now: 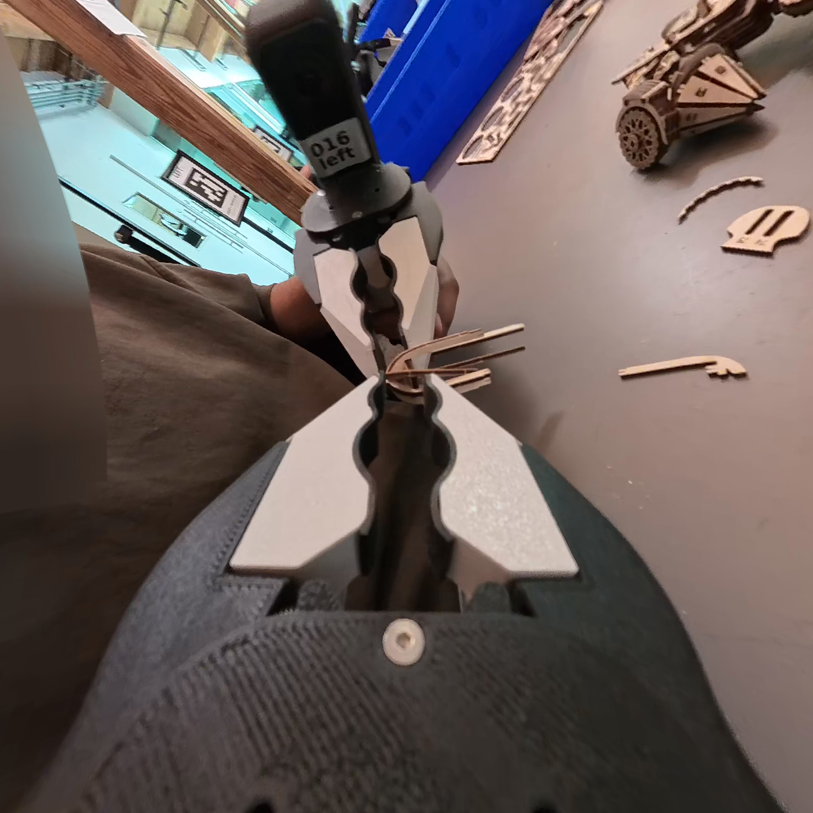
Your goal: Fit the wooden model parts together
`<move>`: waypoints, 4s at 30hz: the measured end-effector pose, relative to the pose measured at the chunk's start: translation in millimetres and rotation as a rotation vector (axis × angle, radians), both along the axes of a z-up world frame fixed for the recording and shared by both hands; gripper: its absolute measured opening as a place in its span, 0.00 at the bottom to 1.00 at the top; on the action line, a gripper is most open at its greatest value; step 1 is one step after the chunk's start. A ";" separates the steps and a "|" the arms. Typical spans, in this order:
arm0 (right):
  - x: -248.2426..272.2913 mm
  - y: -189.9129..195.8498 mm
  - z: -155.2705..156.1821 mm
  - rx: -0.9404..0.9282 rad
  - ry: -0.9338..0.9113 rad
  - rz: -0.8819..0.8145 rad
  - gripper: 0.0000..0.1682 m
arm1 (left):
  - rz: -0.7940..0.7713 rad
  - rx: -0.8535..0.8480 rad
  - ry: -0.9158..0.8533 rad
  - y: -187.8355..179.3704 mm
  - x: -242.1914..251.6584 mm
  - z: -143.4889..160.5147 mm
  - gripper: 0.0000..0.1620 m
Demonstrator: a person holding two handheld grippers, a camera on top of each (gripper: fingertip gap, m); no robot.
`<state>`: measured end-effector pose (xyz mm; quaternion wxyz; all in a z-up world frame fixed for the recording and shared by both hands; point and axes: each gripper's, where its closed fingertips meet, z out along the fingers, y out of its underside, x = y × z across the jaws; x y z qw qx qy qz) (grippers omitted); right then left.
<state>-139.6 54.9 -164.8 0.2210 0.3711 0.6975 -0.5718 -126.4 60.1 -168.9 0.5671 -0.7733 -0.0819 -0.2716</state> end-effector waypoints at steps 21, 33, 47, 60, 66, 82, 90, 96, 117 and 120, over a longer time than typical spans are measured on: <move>1.8 1.0 1.3 0.074 0.098 0.009 0.05 | 0.049 0.003 0.113 2.8 -1.6 0.1 0.06; 6.8 1.6 -0.3 0.115 0.117 0.044 0.04 | 0.050 -0.008 0.134 4.2 1.0 -1.3 0.06; 4.8 2.9 -2.3 0.216 0.216 0.038 0.03 | 0.078 -0.052 0.325 5.3 -3.4 -5.9 0.06; 1.9 2.6 12.4 0.217 0.365 0.016 0.10 | 0.086 0.074 0.392 3.0 -1.5 9.7 0.06; 2.5 0.9 17.7 0.218 0.418 0.012 0.09 | 0.079 0.109 0.360 2.3 -1.3 14.2 0.07; 10.6 -1.8 12.6 0.141 0.312 0.057 0.08 | 0.030 0.091 0.347 3.0 6.9 8.7 0.06; 14.0 -3.3 15.3 0.128 0.306 0.075 0.06 | 0.029 0.107 0.323 2.7 9.5 12.2 0.06; 19.2 -4.4 13.4 0.132 0.296 0.104 0.06 | 0.005 0.090 0.365 1.9 14.7 10.1 0.06; 16.1 1.8 9.6 0.194 0.354 0.113 0.12 | -0.023 0.019 0.328 -3.2 8.5 -0.6 0.06; 18.1 2.0 12.3 0.232 0.464 0.133 0.15 | -0.078 -0.029 0.299 -5.8 14.1 -11.0 0.06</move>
